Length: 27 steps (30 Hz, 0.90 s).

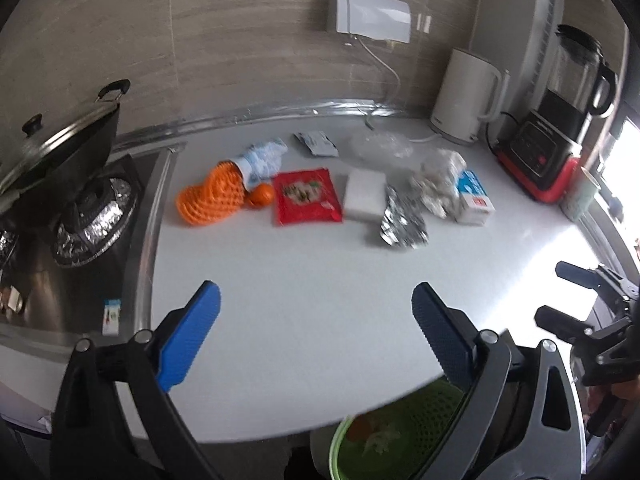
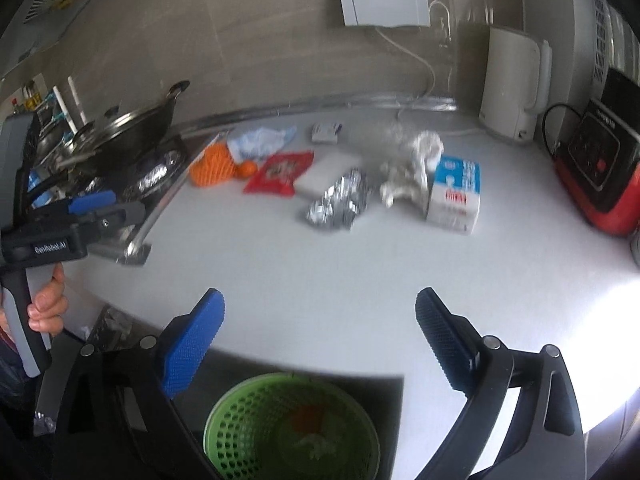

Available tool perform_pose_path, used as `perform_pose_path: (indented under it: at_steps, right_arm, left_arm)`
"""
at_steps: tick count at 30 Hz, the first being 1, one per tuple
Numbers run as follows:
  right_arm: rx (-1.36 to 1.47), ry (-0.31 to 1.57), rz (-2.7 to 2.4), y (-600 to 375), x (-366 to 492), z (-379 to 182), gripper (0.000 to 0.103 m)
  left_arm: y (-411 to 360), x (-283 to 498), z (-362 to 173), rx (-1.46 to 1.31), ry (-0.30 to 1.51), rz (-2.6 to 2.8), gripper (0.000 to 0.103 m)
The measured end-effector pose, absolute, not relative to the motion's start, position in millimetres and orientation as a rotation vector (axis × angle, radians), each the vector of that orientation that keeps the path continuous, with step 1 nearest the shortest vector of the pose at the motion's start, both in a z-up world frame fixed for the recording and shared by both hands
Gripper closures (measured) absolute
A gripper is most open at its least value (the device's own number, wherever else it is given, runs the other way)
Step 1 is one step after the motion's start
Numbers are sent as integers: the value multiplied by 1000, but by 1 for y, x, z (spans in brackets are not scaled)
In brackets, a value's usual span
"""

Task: Collect trash
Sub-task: 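Move both tools back over the counter toward the remaining trash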

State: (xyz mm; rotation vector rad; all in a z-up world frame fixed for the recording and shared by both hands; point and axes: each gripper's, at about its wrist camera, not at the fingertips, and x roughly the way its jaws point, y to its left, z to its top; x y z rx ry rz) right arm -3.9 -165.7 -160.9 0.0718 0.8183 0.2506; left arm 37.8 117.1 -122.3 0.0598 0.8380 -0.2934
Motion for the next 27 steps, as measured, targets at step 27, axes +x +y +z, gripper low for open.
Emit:
perform_pose_path:
  at_steps: [27]
  right_arm:
    - [168, 822, -34, -163, 128, -166, 3]
  left_arm:
    - [58, 316, -197, 382, 890, -409, 15]
